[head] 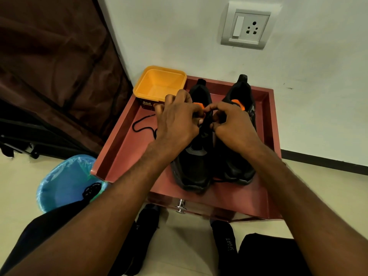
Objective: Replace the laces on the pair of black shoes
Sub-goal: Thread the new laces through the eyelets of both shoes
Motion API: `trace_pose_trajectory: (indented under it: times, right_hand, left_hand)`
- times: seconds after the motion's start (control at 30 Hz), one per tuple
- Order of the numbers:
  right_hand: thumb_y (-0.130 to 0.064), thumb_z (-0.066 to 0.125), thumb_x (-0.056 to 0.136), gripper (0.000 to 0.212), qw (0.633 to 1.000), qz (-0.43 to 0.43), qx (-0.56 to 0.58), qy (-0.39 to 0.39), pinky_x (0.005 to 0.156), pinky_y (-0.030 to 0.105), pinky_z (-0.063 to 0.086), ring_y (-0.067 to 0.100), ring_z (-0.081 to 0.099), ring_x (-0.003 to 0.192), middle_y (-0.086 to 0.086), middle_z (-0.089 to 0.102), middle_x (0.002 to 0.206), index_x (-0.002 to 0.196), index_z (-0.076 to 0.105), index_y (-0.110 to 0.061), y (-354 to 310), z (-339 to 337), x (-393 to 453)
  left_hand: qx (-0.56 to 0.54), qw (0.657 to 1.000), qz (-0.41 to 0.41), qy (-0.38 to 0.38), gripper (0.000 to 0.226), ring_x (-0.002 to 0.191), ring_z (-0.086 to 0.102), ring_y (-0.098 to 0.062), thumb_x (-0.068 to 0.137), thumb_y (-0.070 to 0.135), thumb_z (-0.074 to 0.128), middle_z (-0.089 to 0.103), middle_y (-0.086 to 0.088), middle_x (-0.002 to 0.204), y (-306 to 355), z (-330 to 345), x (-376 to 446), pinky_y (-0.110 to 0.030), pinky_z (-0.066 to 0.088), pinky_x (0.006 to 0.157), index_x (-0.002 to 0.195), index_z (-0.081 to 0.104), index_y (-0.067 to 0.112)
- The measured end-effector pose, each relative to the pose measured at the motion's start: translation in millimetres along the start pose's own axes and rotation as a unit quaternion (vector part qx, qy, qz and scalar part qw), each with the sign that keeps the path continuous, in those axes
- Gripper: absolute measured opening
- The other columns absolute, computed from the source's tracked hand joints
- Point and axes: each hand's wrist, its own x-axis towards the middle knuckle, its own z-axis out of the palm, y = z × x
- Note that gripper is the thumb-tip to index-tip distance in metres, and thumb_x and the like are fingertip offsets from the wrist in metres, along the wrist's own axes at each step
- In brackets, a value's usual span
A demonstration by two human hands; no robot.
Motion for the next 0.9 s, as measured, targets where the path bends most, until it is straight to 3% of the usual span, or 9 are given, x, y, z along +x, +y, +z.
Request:
trace_pose_trajectory:
  times: [0.13, 0.3, 0.4, 0.5, 0.6, 0.7, 0.73, 0.8, 0.9]
  right_hand:
    - [-0.001, 0.071, 0.089, 0.043, 1.000, 0.013, 0.014, 0.009, 0.057, 0.010, 0.051, 0.007, 0.065, 0.078, -0.006, 0.065, 0.094, 0.122, 0.066, -0.027, -1, -1, 0]
    - [-0.014, 0.081, 0.088, 0.018, 0.999, 0.047, 0.000, 0.027, 0.062, 0.007, 0.046, -0.002, 0.064, 0.080, -0.010, 0.067, 0.093, 0.102, 0.071, -0.018, -1, 3, 0]
    - [-0.018, 0.078, 0.092, 0.003, 0.998, 0.038, -0.022, 0.051, 0.051, 0.004, 0.042, -0.002, 0.062, 0.060, -0.011, 0.068, 0.077, 0.089, 0.076, -0.019, -2, 6, -4]
    - [-0.020, 0.076, 0.091, 0.008, 0.997, 0.029, -0.033, 0.058, 0.056, 0.006, 0.047, -0.005, 0.065, 0.069, -0.013, 0.070, 0.076, 0.084, 0.077, -0.023, -3, 6, -5]
    - [-0.019, 0.071, 0.090, 0.011, 0.996, 0.047, 0.001, 0.082, 0.067, 0.024, 0.061, 0.006, 0.072, 0.069, -0.009, 0.073, 0.076, 0.081, 0.077, -0.023, -6, -7, -4]
    - [-0.023, 0.068, 0.089, 0.012, 0.966, 0.121, 0.126, 0.193, 0.063, 0.030, 0.060, 0.013, 0.075, 0.065, -0.005, 0.075, 0.074, 0.078, 0.074, -0.025, -6, -31, -3]
    - [-0.025, 0.068, 0.087, 0.011, 0.950, 0.138, 0.150, 0.235, 0.065, 0.035, 0.061, 0.014, 0.075, 0.065, -0.004, 0.075, 0.074, 0.077, 0.073, -0.026, -5, -37, -2]
    - [-0.026, 0.066, 0.083, 0.007, 0.942, 0.144, 0.101, 0.286, 0.077, 0.043, 0.063, 0.014, 0.073, 0.073, -0.005, 0.074, 0.080, 0.082, 0.073, -0.026, 0, -41, -3]
    - [-0.018, 0.068, 0.090, 0.030, 0.966, 0.071, -0.061, 0.242, 0.089, 0.026, 0.051, 0.007, 0.059, 0.099, -0.005, 0.062, 0.121, 0.120, 0.067, -0.022, -4, -25, -11]
  left_hand:
    - [-0.006, 1.000, 0.009, 0.027, 0.019, 0.124, 0.042, -0.020, 0.081, 0.049, 0.080, 0.050, 0.011, 0.131, -8, -3, 1, -0.037, 0.024, 0.088, 0.098, 0.075, 0.042]
    - [-0.073, 0.997, 0.020, 0.015, 0.009, 0.120, 0.044, -0.018, 0.084, 0.036, 0.081, 0.054, 0.009, 0.123, -11, 5, 1, -0.037, 0.026, 0.087, 0.092, 0.077, 0.035]
    - [-0.143, 0.990, 0.009, -0.001, 0.010, 0.116, 0.049, -0.022, 0.084, 0.030, 0.083, 0.057, 0.006, 0.117, -17, 13, 2, -0.040, 0.040, 0.085, 0.093, 0.079, 0.029]
    - [-0.204, 0.978, 0.032, -0.018, 0.011, 0.110, 0.056, -0.026, 0.089, 0.020, 0.078, 0.059, 0.002, 0.110, -24, 18, 5, -0.049, 0.053, 0.086, 0.100, 0.079, 0.022]
    - [-0.236, 0.971, 0.038, -0.026, 0.017, 0.107, 0.062, -0.018, 0.101, 0.013, 0.062, 0.065, 0.001, 0.113, -28, 14, 7, -0.043, 0.053, 0.091, 0.110, 0.076, 0.016]
    - [-0.283, 0.957, 0.021, -0.064, 0.025, 0.092, 0.062, -0.008, 0.104, 0.006, 0.056, 0.068, 0.005, 0.115, -37, 4, 8, -0.027, 0.050, 0.078, 0.113, 0.074, 0.020]
    - [-0.291, 0.953, 0.021, -0.081, 0.030, 0.096, 0.061, -0.008, 0.103, 0.001, 0.054, 0.066, 0.006, 0.119, -41, 2, 7, -0.021, 0.048, 0.077, 0.114, 0.073, 0.021]
    - [-0.287, 0.952, 0.028, -0.098, 0.046, 0.115, 0.055, -0.010, 0.097, -0.013, 0.051, 0.056, 0.007, 0.129, -45, 1, 5, -0.010, 0.046, 0.082, 0.119, 0.071, 0.021]
    - [-0.254, 0.965, 0.014, -0.063, 0.062, 0.111, 0.052, -0.018, 0.090, -0.020, 0.046, 0.047, -0.003, 0.120, -50, 5, 2, -0.025, 0.056, 0.086, 0.128, 0.069, 0.024]
